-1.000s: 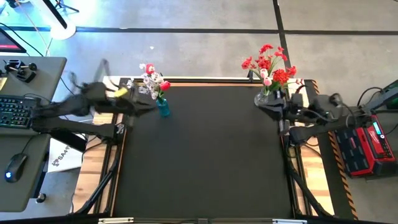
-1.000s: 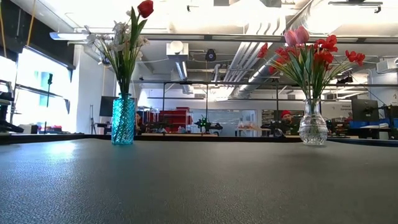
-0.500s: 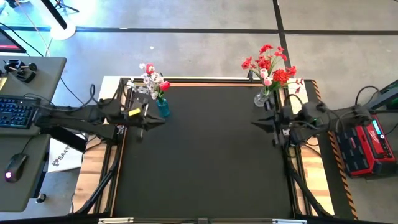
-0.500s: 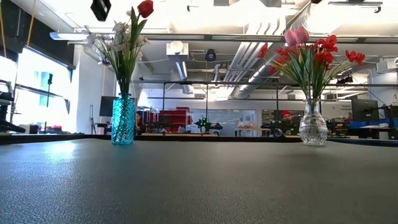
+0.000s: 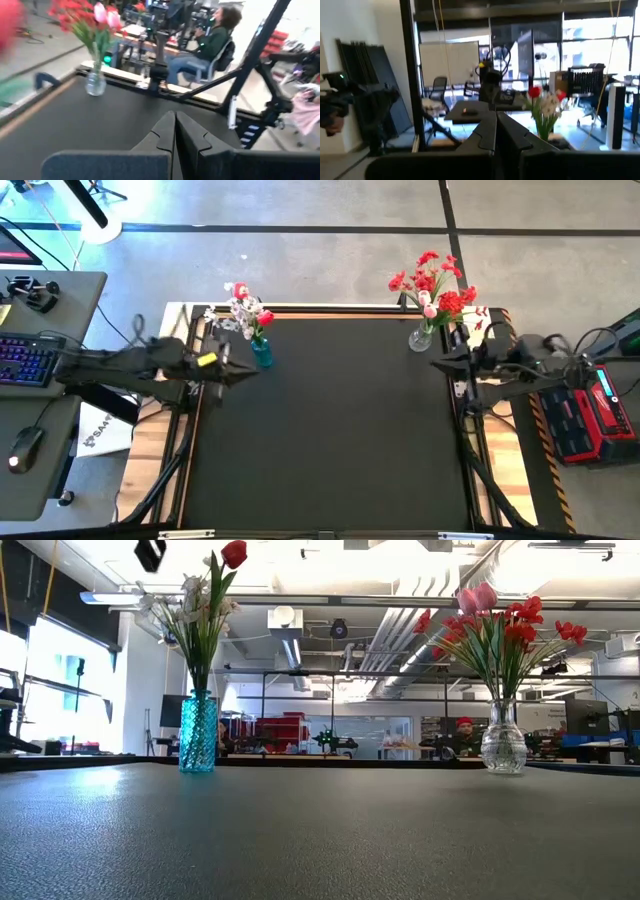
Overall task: Sort flowers into vase by color
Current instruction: Return to Home Position
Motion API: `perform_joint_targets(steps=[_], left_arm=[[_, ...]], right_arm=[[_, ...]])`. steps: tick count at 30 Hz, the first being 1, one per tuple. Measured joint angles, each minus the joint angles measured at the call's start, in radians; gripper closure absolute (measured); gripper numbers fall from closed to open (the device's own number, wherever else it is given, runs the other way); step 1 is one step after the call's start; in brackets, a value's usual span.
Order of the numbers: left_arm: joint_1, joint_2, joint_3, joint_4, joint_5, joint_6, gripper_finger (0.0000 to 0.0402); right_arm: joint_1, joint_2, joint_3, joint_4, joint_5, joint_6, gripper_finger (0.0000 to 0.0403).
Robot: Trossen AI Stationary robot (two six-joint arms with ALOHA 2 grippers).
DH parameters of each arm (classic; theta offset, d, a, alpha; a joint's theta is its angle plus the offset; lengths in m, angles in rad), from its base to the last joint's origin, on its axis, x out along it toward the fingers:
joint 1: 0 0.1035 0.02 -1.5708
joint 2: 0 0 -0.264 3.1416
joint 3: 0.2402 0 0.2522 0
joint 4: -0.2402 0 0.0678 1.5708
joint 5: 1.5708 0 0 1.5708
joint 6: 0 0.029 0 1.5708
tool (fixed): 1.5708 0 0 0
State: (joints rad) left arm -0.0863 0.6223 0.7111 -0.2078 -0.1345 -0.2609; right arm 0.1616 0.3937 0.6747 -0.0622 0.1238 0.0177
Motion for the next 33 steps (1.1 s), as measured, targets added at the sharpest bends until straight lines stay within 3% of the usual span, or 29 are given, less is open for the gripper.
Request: perform_joint_targets(steps=[5, 7, 17, 21, 29, 33], left_arm=[[-0.064, 0.081, -0.144, 0.292, -0.009, -0.043, 0.0401], [-0.081, 0.113, -0.167, 0.33, -0.011, -0.042, 0.0401], [-0.085, 0.171, -0.171, 0.261, -0.006, -0.017, 0.0401], [-0.124, 0.174, -0.171, 0.258, -0.015, 0.078, 0.0401], [-0.274, 0.164, -0.172, 0.161, -0.214, 0.125, 0.0401], [-0.29, 0.108, -0.172, 0.146, -0.237, 0.137, 0.0401]], right_arm=[[0.006, 0.021, -0.113, 0.103, 0.0, 0.028, 0.0403], [0.006, 0.035, -0.16, 0.174, 0.0, 0.043, 0.0403], [-0.004, -0.027, -0.17, 0.168, -0.002, 0.021, 0.0403], [0.001, -0.056, -0.188, 0.115, -0.005, 0.009, 0.0403], [0.017, -0.061, -0.33, 0.232, 0.025, 0.073, 0.0403], [0.017, -0.062, -0.324, 0.238, 0.03, 0.063, 0.0403]])
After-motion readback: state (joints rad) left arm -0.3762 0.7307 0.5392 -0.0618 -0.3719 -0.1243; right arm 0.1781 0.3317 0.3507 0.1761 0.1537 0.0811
